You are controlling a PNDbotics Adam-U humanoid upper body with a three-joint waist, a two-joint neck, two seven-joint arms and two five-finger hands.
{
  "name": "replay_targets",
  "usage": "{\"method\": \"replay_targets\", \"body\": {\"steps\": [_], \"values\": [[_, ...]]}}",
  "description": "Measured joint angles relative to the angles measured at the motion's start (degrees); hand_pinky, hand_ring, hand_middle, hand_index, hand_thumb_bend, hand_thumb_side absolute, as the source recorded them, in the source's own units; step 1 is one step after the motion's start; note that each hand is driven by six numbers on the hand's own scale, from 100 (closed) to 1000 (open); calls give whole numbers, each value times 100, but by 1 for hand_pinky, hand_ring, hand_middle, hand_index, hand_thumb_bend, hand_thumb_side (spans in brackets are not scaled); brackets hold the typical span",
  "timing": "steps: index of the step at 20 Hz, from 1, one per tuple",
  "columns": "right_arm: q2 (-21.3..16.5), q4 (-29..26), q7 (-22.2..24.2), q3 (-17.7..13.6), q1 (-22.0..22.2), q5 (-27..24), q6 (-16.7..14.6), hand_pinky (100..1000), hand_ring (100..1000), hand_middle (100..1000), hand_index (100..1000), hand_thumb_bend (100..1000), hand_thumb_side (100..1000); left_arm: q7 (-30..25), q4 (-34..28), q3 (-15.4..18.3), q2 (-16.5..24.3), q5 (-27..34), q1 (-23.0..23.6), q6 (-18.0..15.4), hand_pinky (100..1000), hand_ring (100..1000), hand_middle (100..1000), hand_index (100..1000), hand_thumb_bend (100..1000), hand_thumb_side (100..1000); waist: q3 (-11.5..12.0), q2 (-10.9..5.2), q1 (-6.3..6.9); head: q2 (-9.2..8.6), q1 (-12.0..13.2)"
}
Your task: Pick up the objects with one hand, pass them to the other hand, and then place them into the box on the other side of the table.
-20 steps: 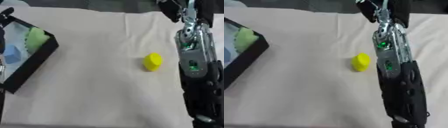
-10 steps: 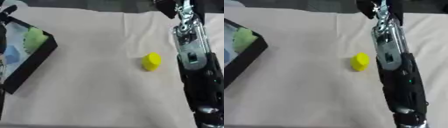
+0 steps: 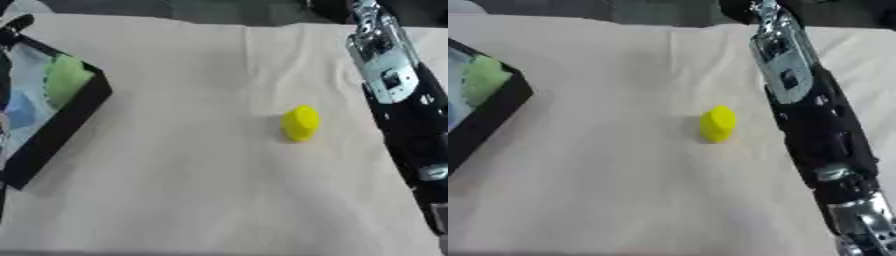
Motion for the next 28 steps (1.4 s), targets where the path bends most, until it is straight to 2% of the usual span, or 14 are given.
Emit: {"method": "replay_targets", "body": {"steps": [4,10,18,23,28], "values": [[-310,308,188,139,-96,-304,-94,786,744,697,813,160,405,-2,10,0,26,0,24,-1,905,1000,1000,878,100,740,-34,0,-12,0,35],[-758,461,580,308,-88,-790,-386,788,743,692,808,164,414,-3,19,2,66,0,46,-1,905,1000,1000,877,100,739,-77,-1,-64,0,93],[-1198,431,1434,416,148,-1404,-1117,801,754,710,818,202,380,-9,35,6,124,-8,91,-4,905,1000,1000,875,100,737,-124,-16,-88,0,138],[-1349,418,1985,416,226,-1574,-1541,809,763,720,827,214,359,-12,52,21,154,-13,102,-7,905,1000,1000,876,100,736,-154,-43,-110,1,151],[-1441,422,2460,417,309,-1688,-1823,817,771,729,829,235,322,-12,55,24,185,-20,131,-8,906,1000,1000,876,100,738,-190,-45,-111,-3,175]]}}
